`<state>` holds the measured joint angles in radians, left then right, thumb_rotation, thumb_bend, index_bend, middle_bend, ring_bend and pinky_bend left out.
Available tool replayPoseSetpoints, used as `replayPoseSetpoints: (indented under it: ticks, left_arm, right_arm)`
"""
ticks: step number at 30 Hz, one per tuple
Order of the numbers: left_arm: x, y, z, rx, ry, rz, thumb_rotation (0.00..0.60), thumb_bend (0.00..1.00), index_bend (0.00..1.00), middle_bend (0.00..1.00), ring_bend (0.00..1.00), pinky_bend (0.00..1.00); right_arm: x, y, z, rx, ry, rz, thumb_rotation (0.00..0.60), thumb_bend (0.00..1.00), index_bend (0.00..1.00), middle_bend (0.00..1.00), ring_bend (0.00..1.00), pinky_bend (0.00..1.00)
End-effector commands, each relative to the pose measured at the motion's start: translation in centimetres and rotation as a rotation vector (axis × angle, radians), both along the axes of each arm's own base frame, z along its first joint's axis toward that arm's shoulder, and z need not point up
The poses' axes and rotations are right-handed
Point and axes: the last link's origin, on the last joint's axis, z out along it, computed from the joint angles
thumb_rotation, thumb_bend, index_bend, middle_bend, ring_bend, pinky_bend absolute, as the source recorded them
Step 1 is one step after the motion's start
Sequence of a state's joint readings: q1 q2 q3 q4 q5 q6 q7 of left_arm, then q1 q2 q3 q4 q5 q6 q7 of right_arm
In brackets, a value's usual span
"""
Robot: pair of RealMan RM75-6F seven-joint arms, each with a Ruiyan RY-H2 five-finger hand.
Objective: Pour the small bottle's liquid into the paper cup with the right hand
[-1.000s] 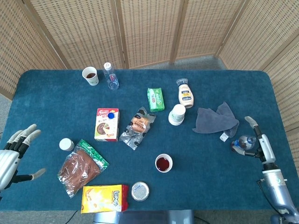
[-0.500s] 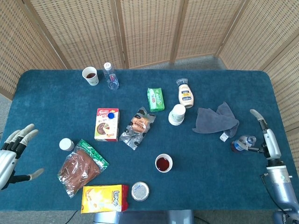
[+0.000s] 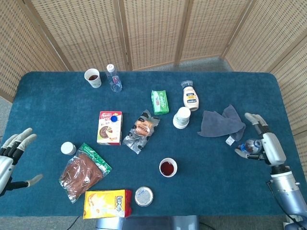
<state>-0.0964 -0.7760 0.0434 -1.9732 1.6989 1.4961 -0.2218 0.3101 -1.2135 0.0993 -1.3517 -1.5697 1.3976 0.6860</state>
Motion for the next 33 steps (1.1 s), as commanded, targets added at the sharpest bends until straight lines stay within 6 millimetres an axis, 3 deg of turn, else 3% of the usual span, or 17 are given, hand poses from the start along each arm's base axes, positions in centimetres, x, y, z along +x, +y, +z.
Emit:
replayPoseSetpoints:
  ticks: [1,8,19,26,33]
  left_arm:
    - [0.0,-0.2,0.1,0.000,0.001,-0.003,0.600,0.15,0.00,0.00,0.00,0.00]
    - [-0.1,-0.5,0.2,0.011,0.010,-0.005,0.600,0.15,0.00,0.00,0.00,0.00]
    - [-0.3,-1.6,0.2,0.101,0.089,0.038,0.600,0.15,0.00,0.00,0.00,0.00]
    - [-1.7,-2.7,0.5,0.221,0.186,0.126,0.600,0.15,0.00,0.00,0.00,0.00]
    - [-2.5,-3.5,0.1,0.228,0.174,0.170,0.600,0.15,0.00,0.00,0.00,0.00]
  right_arm:
    - [0.8,0.6,0.1,0.021,0.105,0.028,0.600,0.00,0.00,0.00,0.00,0.00]
    - [0.3,1.2,0.7,-0.035,0.237,0.046,0.600,0.00,0.00,0.00,0.00,0.00]
    - [-0.4,4.4,2.4,-0.151,0.377,-0.032,0.600,0.00,0.00,0.00,0.00,0.00]
    - [-1.5,6.1,2.8,-0.199,0.505,-0.119,0.600,0.00,0.00,0.00,0.00,0.00]
    - [-1.1,7.2,3.0,-0.264,0.548,-0.185,0.600,0.00,0.00,0.00,0.00,0.00]
